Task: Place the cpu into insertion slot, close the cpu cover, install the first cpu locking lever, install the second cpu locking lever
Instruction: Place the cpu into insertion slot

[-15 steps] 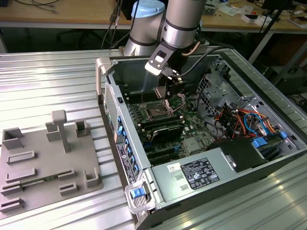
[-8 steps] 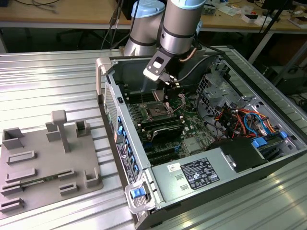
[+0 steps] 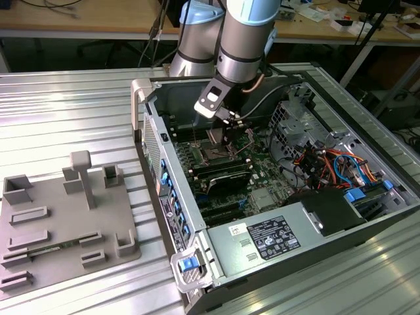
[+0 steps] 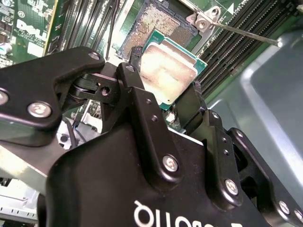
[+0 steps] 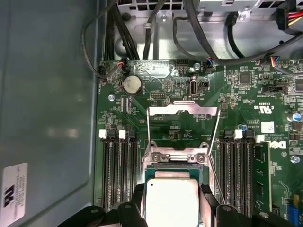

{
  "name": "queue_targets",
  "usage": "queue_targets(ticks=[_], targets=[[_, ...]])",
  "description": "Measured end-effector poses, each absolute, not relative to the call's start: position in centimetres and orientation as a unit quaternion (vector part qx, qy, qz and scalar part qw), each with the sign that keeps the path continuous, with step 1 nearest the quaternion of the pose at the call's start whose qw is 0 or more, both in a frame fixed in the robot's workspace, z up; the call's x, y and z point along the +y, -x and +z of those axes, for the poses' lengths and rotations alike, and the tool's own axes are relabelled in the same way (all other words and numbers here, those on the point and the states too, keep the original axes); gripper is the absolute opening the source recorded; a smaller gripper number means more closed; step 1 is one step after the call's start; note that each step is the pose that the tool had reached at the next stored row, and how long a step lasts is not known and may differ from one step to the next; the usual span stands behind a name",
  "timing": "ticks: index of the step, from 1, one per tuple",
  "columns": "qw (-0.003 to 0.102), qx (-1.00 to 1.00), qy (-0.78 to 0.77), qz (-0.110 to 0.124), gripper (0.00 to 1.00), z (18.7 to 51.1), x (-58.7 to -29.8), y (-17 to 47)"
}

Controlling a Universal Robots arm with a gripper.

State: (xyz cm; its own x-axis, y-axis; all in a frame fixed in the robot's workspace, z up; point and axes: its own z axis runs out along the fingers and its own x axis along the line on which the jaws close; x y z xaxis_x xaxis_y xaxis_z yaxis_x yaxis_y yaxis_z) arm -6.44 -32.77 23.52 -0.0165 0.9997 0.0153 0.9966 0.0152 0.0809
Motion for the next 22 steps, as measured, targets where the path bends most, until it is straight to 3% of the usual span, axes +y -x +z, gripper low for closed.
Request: queue_targets(ticks=[22], targets=[[0.023, 0.712, -0.701, 0.034, 0.55, 21.8, -32.7, 6.4]])
